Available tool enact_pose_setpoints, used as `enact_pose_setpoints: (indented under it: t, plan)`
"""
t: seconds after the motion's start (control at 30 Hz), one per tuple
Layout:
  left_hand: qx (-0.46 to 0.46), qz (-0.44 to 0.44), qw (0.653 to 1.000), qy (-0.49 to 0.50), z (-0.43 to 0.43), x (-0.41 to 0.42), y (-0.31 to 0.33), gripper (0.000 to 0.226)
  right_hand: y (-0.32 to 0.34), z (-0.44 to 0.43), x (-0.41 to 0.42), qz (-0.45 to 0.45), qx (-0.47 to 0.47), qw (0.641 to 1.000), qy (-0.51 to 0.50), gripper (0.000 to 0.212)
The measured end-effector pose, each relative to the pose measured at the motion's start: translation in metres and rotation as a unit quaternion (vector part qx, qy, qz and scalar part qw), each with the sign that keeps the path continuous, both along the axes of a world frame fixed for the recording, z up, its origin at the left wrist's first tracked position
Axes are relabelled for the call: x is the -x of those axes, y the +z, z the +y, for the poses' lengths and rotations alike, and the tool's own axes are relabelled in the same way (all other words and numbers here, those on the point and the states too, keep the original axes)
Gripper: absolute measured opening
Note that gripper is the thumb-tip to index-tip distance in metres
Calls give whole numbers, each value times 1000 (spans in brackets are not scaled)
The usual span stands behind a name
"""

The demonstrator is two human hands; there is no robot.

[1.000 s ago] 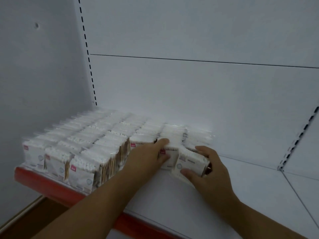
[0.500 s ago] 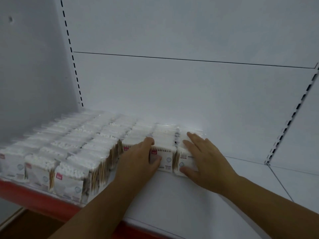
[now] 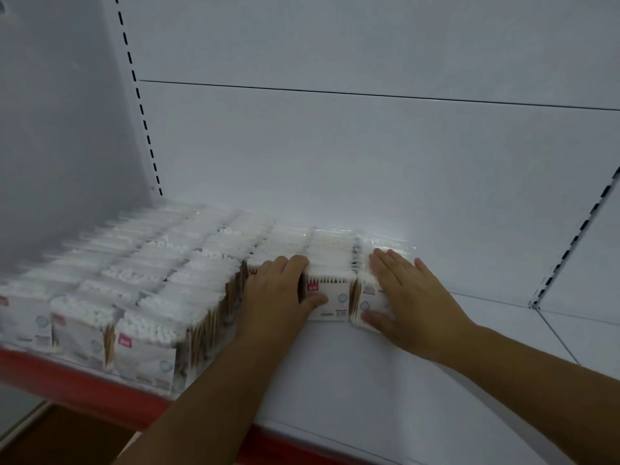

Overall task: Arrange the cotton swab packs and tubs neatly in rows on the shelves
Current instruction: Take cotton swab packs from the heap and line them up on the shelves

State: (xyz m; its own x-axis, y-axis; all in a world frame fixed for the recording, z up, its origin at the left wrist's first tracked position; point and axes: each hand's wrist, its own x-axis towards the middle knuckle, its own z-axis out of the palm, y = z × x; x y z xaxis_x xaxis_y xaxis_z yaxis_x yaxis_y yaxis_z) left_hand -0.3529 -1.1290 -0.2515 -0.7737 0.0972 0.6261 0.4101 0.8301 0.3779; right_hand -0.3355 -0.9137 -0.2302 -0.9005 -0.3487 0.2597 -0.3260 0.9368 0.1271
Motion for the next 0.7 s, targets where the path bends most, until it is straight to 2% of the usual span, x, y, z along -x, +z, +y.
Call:
enact_pose_setpoints:
  t: [0.1, 0.17, 0.3, 0.43, 0.53, 0.63, 0.7]
  plan:
    - [-41, -28, 999, 1, 1, -6, 4, 55, 9, -3, -6, -8, -38, 999, -26, 106]
    - [-64, -25, 998, 3, 2, -10, 5, 51, 13, -14, -8, 19, -66, 997, -35, 100]
    - [-27, 1, 1000, 9, -1, -9, 1, 38, 15, -41, -2, 37, -79, 996, -12, 80]
    - [-44, 46, 998, -15, -4, -8, -3, 27, 12, -45, 3, 10, -66, 997, -36, 76]
    - [-84, 26, 996, -14, -3, -8, -2, 26, 14, -44, 0, -2, -45, 999, -23, 81]
    - [-114, -4, 993, -36, -1, -6, -5, 26, 20, -35, -6, 26, 10, 1000, 7, 91]
    - [-115, 5, 992, -44, -2, -7, -6, 26, 24, -24, -14, 55, 56, 997, 10, 86]
